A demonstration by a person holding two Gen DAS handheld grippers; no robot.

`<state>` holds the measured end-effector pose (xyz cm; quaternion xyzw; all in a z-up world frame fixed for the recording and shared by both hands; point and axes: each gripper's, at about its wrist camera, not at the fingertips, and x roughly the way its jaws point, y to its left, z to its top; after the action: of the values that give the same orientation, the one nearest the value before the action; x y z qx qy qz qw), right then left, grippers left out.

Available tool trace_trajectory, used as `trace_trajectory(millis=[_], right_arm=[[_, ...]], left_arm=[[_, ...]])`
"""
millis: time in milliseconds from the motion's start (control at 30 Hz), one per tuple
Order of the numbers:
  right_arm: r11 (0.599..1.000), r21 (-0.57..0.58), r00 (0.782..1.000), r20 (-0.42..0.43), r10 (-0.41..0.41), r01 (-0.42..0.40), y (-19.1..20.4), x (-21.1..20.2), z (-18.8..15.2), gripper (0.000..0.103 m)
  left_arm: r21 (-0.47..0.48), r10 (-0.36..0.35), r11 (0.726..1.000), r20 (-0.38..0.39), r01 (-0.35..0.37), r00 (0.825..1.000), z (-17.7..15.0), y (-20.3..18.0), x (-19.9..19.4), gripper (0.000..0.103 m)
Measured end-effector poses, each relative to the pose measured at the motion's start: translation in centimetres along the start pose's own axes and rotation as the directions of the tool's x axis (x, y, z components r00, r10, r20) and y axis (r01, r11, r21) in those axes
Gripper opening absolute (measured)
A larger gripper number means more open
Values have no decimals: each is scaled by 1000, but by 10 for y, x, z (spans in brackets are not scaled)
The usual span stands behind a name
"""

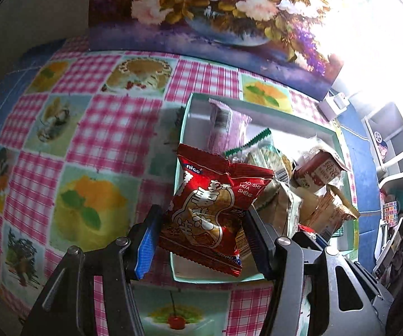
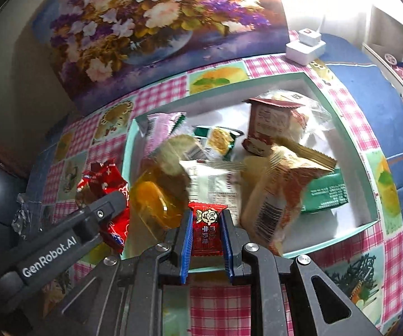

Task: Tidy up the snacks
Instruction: 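Open the right tool to drop the candy while the left tool releases the red snack bag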

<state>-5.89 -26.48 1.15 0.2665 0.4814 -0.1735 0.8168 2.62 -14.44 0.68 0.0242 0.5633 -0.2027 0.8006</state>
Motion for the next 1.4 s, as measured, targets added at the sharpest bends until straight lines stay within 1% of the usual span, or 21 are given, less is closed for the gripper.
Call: trace_trajectory(millis=[200, 267, 433, 533, 600, 667, 833, 900, 1000, 1100, 1200, 1300, 1400], right_arm=[[999, 31, 999, -25, -21, 22, -13, 10, -3, 21], [999, 37, 999, -30, -10, 11, -14, 12, -4, 21], [999, 40, 1000, -21, -12, 12, -14, 13, -4, 22], [999, 40, 1000, -16, -12, 13, -13, 13, -4, 22], [999, 42, 1000, -13, -11, 12, -13, 13, -4, 22], [999, 41, 1000, -11, -10, 10, -14, 13, -4, 22], [999, 33, 1000, -6, -16, 16, -13, 11, -7, 22], [999, 32, 1000, -2, -18, 18, -13, 9, -9, 22], [999, 33, 1000, 9, -15, 15, -15, 4, -11, 22], [999, 36, 1000, 21, -16, 15, -17, 0, -13, 25], [999, 39, 1000, 18, -18, 17, -20, -1, -15, 26], [999, 36, 1000, 13, -21, 21, -20, -3, -17, 27], [999, 23, 1000, 11, -24, 24, -21, -6, -20, 28]], left_arm=[[6, 1, 1000, -26, -1, 1000, -9, -2, 11, 60], [7, 3, 1000, -29, -3, 1000, -11, -3, 14, 61], [-10, -13, 1000, -33, 13, 999, -13, 0, 17, 62], [-17, -23, 1000, -27, 23, 999, -16, 1, 16, 67], [-16, -34, 999, -20, 34, 999, -18, 2, 14, 75], [-17, -39, 999, -15, 39, 999, -21, 2, 13, 75], [-27, -53, 998, 16, 54, 998, -25, 5, 5, 77], [-25, -60, 998, 37, 61, 998, -26, 6, 0, 81], [-28, -67, 997, 67, 69, 996, -27, 8, -7, 84], [-36, -76, 996, 92, 79, 993, -29, 12, -14, 85], [-44, -81, 995, 120, 87, 989, -32, 16, -20, 85], [-60, -56, 996, 145, 65, 988, -36, 21, -26, 88], [-66, 12, 998, 160, -1, 987, -39, 25, -29, 90]])
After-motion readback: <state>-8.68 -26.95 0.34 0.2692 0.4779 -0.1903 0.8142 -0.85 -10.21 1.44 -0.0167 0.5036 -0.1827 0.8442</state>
